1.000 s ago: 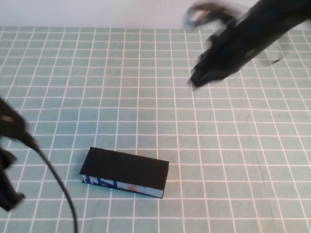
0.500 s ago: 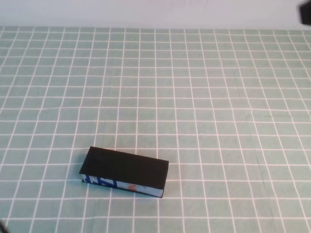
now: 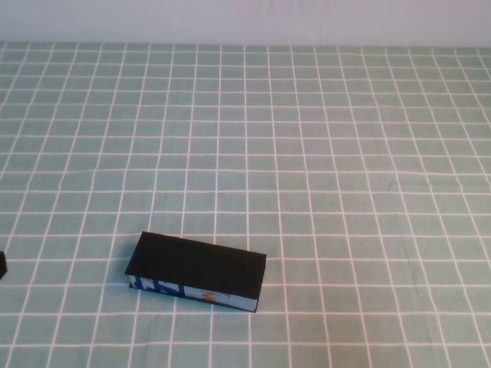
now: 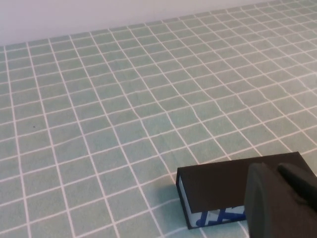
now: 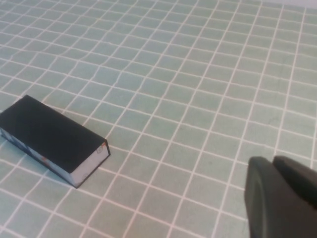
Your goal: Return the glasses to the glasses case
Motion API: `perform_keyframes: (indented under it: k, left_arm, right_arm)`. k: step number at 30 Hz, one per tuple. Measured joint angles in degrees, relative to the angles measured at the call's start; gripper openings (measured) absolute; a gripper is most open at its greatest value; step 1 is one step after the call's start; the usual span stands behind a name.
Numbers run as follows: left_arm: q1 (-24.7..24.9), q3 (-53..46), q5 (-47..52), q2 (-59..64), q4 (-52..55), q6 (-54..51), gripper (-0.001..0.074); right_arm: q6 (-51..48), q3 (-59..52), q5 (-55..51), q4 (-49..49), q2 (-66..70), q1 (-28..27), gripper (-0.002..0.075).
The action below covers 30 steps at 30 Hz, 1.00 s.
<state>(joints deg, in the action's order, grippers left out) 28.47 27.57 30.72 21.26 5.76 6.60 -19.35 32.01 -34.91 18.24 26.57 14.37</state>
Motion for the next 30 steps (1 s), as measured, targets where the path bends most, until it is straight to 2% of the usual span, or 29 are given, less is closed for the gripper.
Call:
perform_keyframes:
  k: [6,30]
  left_arm:
    - [0.0,-0.6,-2.5,0.0,0.2,0.3,-0.0001]
    - [0.0,-1.5,-0.6,0.0,0.6,-0.5,-0.0001]
  right_arm:
    - [0.1,-5.6,4.0,0.8,-3.4,0.0,-0.0012]
    - [0.1,-5.6,2.8,2.8,-3.5,0.0,-0.0012]
